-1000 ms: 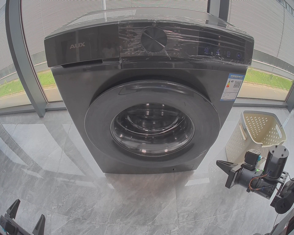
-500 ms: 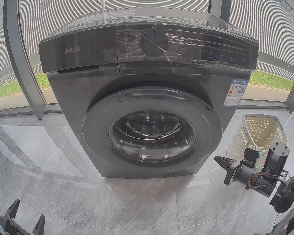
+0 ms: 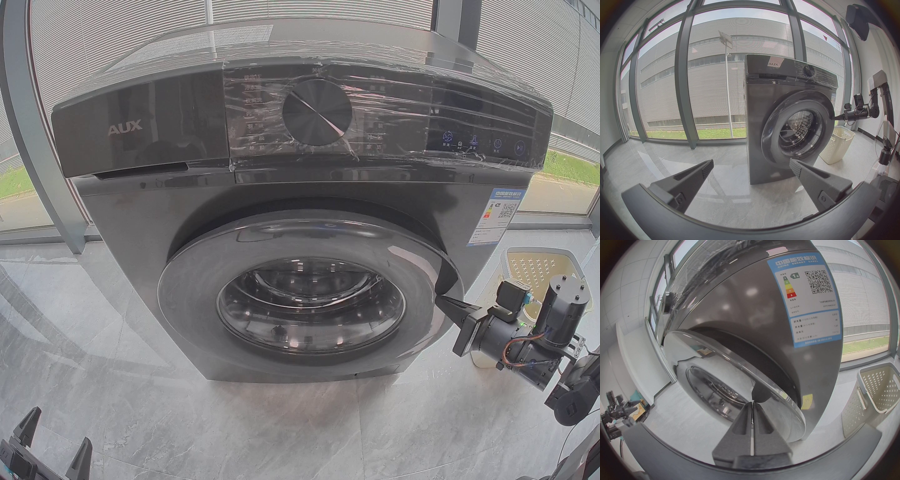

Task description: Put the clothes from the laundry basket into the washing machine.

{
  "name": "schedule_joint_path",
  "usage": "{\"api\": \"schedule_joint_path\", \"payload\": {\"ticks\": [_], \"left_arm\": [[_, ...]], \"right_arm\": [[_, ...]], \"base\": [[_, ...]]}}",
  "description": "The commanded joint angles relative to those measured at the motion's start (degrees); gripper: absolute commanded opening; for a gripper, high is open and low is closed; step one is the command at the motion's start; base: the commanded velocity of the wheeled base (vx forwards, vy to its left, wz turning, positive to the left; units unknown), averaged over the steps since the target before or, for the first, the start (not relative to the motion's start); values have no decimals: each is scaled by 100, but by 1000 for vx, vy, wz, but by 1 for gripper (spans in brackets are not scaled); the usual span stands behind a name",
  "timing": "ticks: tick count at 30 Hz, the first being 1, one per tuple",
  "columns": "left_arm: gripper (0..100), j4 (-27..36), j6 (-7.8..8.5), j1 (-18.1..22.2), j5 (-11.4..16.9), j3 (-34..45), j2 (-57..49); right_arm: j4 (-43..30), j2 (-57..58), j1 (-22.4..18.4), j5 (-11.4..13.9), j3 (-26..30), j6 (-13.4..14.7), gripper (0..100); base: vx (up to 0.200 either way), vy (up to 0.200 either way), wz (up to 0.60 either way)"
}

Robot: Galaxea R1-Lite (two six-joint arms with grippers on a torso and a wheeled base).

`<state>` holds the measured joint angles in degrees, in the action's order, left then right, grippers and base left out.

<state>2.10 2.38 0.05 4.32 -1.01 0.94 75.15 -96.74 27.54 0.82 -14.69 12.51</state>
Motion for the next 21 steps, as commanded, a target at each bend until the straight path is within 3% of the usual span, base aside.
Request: {"api": "schedule_joint_path", "payload": {"ticks": [1, 5, 8, 17, 21], "left_arm": [[100, -8, 0, 4, -1, 101, -94], [100, -8, 0, 4, 8, 101, -94], [100, 1, 0, 4, 8, 101, -94], [100, -8, -18, 4, -10, 101, -94], [100, 1, -18, 4, -10, 101, -94]], "right_arm": [[8, -99, -117, -196, -227, 59, 0], [8, -266, -126, -688, -561, 322, 0], [87, -284, -117, -802, -623, 375, 0], [280, -371, -91, -820, -553, 366, 0], [289, -284, 59, -758, -166, 296, 0]], "base": [[0, 0, 0], [0, 0, 0], [0, 0, 0], [0, 0, 0], [0, 0, 0]]}}
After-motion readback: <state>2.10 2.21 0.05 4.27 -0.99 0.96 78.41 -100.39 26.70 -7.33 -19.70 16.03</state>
